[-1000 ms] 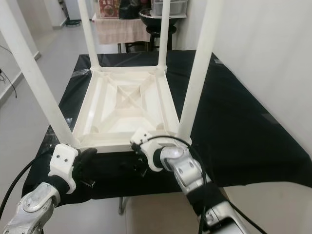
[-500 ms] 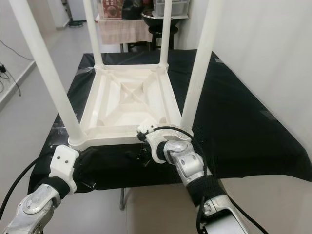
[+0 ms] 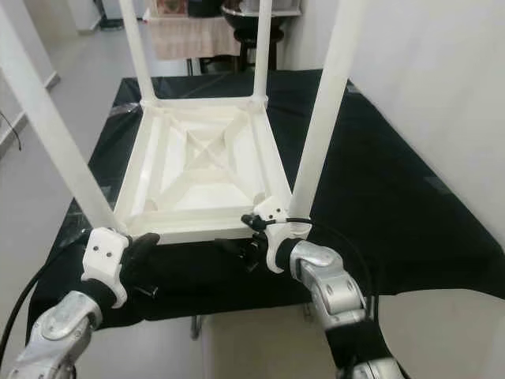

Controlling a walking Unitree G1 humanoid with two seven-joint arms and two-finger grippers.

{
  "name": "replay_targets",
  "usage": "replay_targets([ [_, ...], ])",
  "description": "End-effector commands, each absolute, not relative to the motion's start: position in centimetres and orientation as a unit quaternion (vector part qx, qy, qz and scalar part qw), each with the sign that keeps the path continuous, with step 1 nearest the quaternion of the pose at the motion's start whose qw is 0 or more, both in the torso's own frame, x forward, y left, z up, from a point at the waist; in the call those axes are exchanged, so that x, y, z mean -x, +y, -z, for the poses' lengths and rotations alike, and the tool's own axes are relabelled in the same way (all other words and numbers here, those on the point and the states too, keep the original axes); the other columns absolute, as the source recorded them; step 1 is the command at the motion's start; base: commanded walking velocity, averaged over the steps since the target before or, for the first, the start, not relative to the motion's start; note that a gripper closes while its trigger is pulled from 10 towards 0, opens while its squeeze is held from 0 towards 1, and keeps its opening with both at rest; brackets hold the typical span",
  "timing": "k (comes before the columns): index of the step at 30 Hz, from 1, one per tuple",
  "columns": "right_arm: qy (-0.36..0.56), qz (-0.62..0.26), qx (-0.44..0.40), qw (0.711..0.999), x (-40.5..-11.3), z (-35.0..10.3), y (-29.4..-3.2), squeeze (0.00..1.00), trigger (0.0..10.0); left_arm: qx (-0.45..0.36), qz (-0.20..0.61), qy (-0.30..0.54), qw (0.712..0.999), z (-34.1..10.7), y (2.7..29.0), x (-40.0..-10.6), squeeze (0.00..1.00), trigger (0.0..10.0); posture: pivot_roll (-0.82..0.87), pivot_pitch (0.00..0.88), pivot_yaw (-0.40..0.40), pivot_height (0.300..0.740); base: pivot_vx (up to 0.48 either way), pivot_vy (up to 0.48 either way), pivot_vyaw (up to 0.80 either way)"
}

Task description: Building children table

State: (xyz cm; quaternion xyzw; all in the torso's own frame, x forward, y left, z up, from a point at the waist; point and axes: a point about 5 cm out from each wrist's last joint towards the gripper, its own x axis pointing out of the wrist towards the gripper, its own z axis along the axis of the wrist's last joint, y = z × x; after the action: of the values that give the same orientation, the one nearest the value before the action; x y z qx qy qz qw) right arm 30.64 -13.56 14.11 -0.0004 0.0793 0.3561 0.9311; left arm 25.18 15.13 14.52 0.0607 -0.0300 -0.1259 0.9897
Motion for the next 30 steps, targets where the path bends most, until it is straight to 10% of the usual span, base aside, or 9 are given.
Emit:
replay_targets([
  [1, 0.041, -0.35, -0.037, 0.935, -29.3, -14.6, -13.3, 0.0, 10.0, -0.06, 0.086, -0.012, 0.994, -13.8, 15.9, -24.8, 0.0, 10.0, -0.04, 0.081, -0.002, 0.74, 0.0, 0.0, 0.0],
  [18, 0.02, -0.332, -0.116, 0.936, -22.5, -13.8, -13.1, 0.0, 10.0, -0.009, 0.059, 0.048, 0.997, -12.5, 17.0, -21.7, 0.0, 10.0, -0.04, 0.047, 0.007, 0.74, 0.0, 0.0, 0.0],
  [30, 0.075, -0.105, -0.119, 0.985, -18.3, -11.0, -17.7, 0.0, 10.0, 0.018, 0.075, 0.047, 0.996, -11.4, 16.2, -18.2, 0.0, 10.0, -0.02, 0.01, -0.004, 0.74, 0.0, 0.0, 0.0],
])
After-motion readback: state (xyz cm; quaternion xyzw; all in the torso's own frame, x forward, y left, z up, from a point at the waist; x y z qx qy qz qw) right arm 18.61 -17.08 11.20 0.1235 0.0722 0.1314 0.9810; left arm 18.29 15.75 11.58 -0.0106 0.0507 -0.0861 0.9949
